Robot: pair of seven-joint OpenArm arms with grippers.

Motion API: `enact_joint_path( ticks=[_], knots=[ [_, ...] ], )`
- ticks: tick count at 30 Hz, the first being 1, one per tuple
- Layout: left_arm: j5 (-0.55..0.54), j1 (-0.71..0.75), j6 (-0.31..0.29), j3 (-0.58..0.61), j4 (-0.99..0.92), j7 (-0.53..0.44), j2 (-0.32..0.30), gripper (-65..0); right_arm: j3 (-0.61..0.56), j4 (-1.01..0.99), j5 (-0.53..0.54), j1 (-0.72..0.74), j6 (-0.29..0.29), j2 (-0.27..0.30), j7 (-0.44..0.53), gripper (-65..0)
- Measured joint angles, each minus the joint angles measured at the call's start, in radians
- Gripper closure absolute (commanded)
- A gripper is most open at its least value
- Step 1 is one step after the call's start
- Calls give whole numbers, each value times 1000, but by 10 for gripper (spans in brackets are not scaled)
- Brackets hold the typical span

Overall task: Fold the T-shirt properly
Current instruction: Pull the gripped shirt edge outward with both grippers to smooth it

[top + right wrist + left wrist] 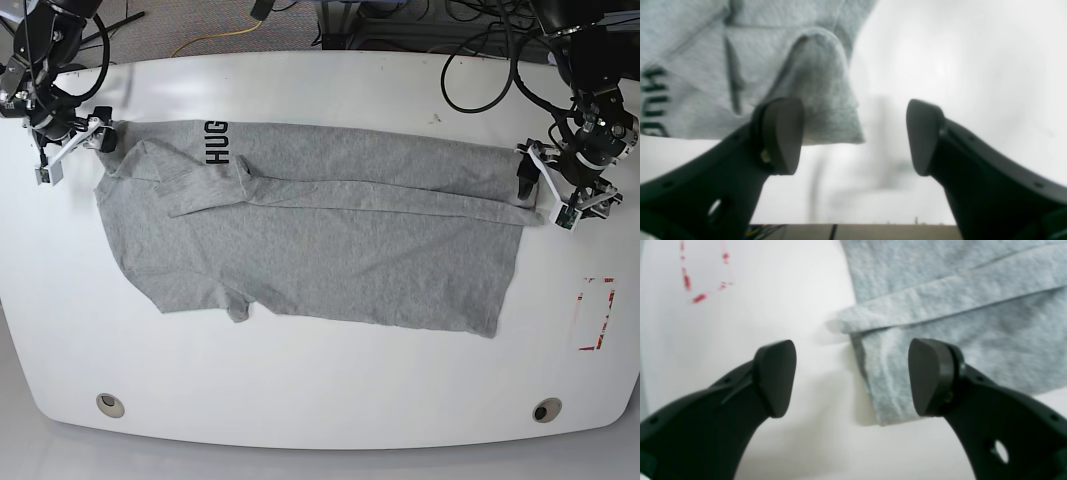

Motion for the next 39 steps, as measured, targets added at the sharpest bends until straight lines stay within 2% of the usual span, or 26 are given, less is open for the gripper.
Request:
enact_joint_path(
  ticks=[5,7,10,12,17,20,23,28,30,32,35,36,39],
  knots=[
    [-91,26,3,-21,-1,-2,1,-494,-1,-10,-151,31,94,-56,16,-453],
    [-103,31,3,-54,-1,-1,3,-494,2,-34,-182,47,125,-79,19,-420],
    [-101,30,8,-65,-26,-1,-7,-496,2,-69,-209,63,167,-95,25,-331],
    [-100,30,8,-62,-47,0,-3,-496,3,-84,-206,69,176,-92,42,-296],
    [-105,54,3,-57,-55,-3,-2,-493,3,-98,-205,74,183,-87,54,-263],
    [-103,67,3,-56,-64,-1,-2,-475,3,-98,-203,74,183,-87,54,-209],
    [-107,66,3,-56,-93,-5,-2,-390,4,-98,-201,74,183,-87,53,-130],
    [-100,77,3,-54,-151,0,-2,-308,3,-98,-197,74,185,-90,53,-10],
    [-102,76,3,-33,-170,-2,-4,-254,3,-98,-196,74,188,-90,53,0],
    [-111,70,3,-24,-182,-13,-2,-146,3,-98,-196,74,187,-90,53,0],
    [-123,68,4,-8,-201,-32,-4,-25,3,-98,-196,74,187,-93,53,0],
    [-131,68,5,-1,-203,-33,-5,0,4,-97,-198,74,187,-96,53,0],
    [-130,64,8,6,-203,-38,-4,0,5,-95,-198,74,187,-101,58,0]
  ],
)
